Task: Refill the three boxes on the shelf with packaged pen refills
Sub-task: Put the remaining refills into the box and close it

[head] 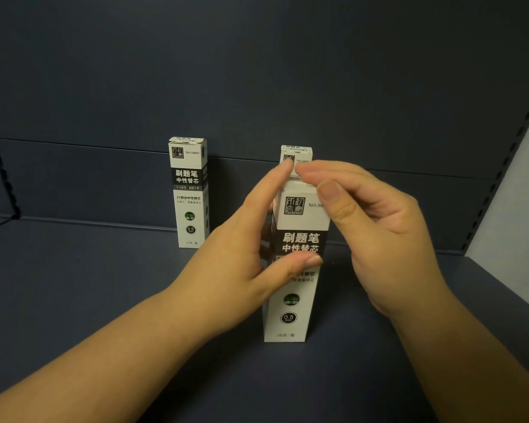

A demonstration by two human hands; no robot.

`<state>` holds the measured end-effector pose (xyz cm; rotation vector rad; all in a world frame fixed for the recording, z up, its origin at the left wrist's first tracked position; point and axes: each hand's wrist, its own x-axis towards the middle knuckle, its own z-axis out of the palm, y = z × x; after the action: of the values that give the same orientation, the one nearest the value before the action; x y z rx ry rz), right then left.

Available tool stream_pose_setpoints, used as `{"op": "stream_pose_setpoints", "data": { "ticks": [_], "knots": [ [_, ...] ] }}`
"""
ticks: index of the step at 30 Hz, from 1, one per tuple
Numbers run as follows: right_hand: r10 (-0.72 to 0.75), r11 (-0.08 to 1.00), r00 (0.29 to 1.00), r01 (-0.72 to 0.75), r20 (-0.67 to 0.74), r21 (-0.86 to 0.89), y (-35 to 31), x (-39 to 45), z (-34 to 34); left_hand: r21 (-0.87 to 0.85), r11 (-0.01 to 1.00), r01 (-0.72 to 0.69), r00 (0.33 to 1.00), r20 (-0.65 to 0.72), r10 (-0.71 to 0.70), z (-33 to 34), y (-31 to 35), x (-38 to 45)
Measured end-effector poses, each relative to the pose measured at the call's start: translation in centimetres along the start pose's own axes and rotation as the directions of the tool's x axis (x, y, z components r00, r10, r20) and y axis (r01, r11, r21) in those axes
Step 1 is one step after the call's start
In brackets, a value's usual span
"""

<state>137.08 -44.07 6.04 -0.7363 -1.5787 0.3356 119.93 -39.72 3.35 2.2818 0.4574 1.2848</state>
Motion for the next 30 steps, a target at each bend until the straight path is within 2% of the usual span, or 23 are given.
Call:
{"op": "stream_pose_setpoints", "data": {
  "ticks": [5, 7, 12, 14, 18, 23, 30],
  "knots": [
    [-0.074, 0.994, 0.997, 0.076, 0.028, -0.081, 0.4, -0.2, -0.3, 0.009, 1.000, -0.013, 1.000, 0.007, 0.013, 0.0, -0.4, 0.2],
    [-0.051, 0.993, 0.997, 0.056, 0.050, -0.108, 0.5, -0.3, -0.4, 0.008, 1.000, -0.001, 1.000, 0.008, 0.001, -0.1, -0.5, 0.2],
    [0.235, 0.970, 0.961, -0.241, 0.144, 0.026, 1.5, -0.5, -0.8, -0.025, 0.983, 0.179, 0.982, 0.060, -0.177, -0.3, -1.9, 0.0],
    [0.338, 0.941, 0.917, -0.333, 0.212, -0.061, 2.2, -0.5, -1.5, 0.045, 0.973, 0.226, 0.968, 0.099, -0.229, -0.2, -2.3, 0.0],
    [0.532, 0.844, 0.780, -0.461, 0.328, -0.273, 3.5, -0.7, -2.4, 0.114, 0.950, 0.292, 0.945, 0.116, -0.305, 0.2, -2.9, 0.1],
    [0.542, 0.831, 0.810, -0.477, 0.225, -0.287, 4.0, -0.4, -3.2, 0.077, 0.945, 0.318, 0.931, 0.163, -0.327, 0.7, -4.5, 0.1],
    [0.543, 0.831, 0.836, -0.523, 0.073, -0.191, 5.1, 0.3, -7.1, 0.229, 0.925, 0.303, 0.914, 0.207, -0.350, 0.4, -5.5, -0.3]
  ]
}}
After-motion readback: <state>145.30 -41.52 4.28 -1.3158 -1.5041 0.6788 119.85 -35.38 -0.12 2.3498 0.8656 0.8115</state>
